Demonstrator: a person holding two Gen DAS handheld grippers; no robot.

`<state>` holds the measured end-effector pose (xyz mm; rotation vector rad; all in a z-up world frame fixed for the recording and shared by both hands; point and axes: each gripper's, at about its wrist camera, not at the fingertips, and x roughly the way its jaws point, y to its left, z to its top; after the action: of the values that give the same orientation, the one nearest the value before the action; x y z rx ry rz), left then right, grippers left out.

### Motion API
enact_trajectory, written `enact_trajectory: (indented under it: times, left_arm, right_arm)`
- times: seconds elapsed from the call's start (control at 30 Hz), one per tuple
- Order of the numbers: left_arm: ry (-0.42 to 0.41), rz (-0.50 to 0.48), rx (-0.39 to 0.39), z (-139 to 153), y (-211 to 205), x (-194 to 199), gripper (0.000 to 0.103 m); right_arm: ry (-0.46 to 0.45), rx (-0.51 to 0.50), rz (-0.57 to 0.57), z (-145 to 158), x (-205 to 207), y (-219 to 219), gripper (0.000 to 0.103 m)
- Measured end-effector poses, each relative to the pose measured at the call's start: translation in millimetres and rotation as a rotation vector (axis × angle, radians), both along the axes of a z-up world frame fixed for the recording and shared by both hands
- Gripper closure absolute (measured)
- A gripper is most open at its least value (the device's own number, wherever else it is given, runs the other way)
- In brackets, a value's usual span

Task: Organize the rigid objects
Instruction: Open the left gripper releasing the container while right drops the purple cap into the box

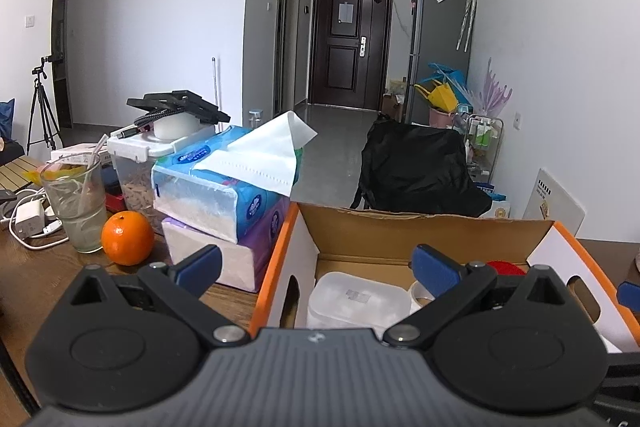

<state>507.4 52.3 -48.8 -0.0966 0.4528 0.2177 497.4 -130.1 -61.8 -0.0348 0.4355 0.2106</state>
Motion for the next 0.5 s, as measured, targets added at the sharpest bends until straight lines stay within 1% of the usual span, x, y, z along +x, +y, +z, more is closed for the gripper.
enact_trajectory:
  times: [0.17, 0.33, 0.5]
  left_arm:
    - [-0.001, -0.003, -0.001, 3.6, -0.9, -4.4, 0.0]
    - [0.002, -0.007, 0.018, 7.2, -4.1, -14.8, 0.0]
    - [-0.005, -0.016, 0.013, 11.5, -5.2, -28.3, 0.0]
  right_arm:
    - [-0.009, -0.009, 0.003, 2.4, -7.3, 0.0, 0.0]
    - [-0.009, -0.015, -0.005, 2.4, -16.2, -2.9, 0.0]
    - [-0.018, -0.019, -0.02, 1.9, -31.1, -8.4, 0.0]
